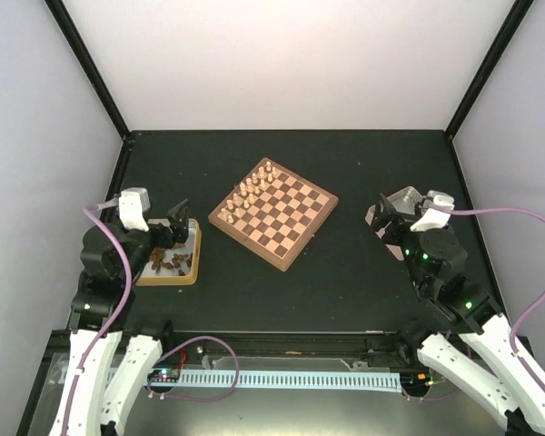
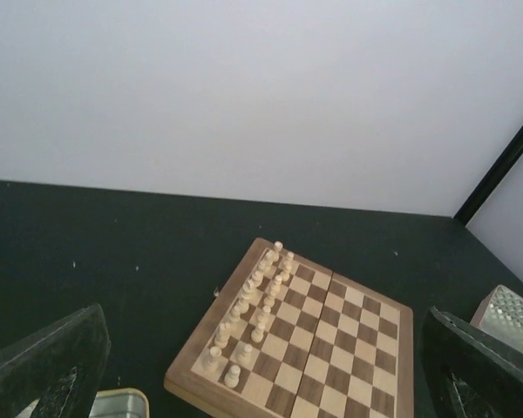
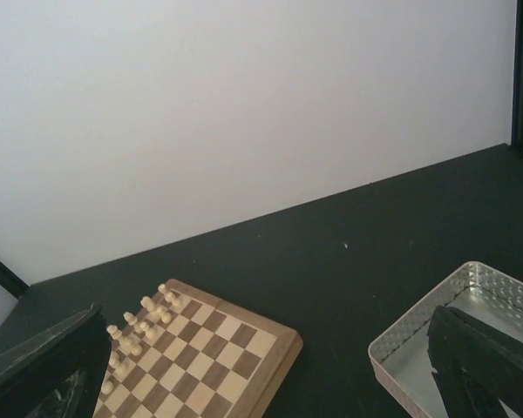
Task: Set up the chess pieces on the board
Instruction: Adjust the storage box at the center of the board.
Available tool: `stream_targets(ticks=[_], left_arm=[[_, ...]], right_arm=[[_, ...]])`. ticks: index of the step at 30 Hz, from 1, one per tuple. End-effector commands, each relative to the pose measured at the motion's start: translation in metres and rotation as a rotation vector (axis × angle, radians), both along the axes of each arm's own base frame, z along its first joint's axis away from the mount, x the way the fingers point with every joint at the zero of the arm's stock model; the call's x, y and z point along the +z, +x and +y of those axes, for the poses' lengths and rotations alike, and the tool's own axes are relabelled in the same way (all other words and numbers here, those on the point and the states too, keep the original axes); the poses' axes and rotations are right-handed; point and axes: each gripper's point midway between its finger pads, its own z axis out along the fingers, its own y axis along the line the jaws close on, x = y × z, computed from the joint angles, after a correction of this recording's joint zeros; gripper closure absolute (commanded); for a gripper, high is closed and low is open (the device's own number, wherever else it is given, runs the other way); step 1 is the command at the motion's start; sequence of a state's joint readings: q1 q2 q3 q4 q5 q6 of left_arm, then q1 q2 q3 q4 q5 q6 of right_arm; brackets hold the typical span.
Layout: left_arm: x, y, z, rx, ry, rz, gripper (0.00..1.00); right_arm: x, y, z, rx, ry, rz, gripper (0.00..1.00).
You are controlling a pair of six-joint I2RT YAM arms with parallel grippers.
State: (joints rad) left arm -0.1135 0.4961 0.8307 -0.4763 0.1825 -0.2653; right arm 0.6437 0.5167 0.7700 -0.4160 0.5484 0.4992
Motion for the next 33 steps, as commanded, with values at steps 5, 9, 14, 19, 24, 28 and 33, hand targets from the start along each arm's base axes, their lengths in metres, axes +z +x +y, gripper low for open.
stream_targets(ticks=[5,9,14,19,24,28,33], left_arm=[[-0.037,0.000,-0.007,-0.021,-0.136,0.070,0.01],[-0.090,0.010,-0.006,0.038,-0.215,0.299,0.01],[-0.168,0.020,0.016,0.238,-0.207,0.627,0.01],[-0.213,0.021,0.025,0.326,-0.176,0.780,0.02],[-0.242,0.014,0.016,0.312,-0.188,0.943,0.10],[-0.265,0.000,-0.002,0.233,-0.224,1.064,0.18],[-0.279,-0.009,-0.019,0.151,-0.275,1.108,0.28]], right_arm=[[-0.014,0.015,0.024,0.071,-0.013,0.026,0.00],[-0.039,0.023,0.037,0.096,-0.006,0.095,0.00],[-0.065,0.031,0.063,0.190,-0.006,0.167,0.00],[-0.087,0.036,0.082,0.247,0.030,0.230,0.00],[-0.111,0.039,0.090,0.253,0.044,0.319,0.03],[-0.120,0.040,0.093,0.258,0.038,0.345,0.03],[-0.122,0.044,0.092,0.238,0.039,0.342,0.04]])
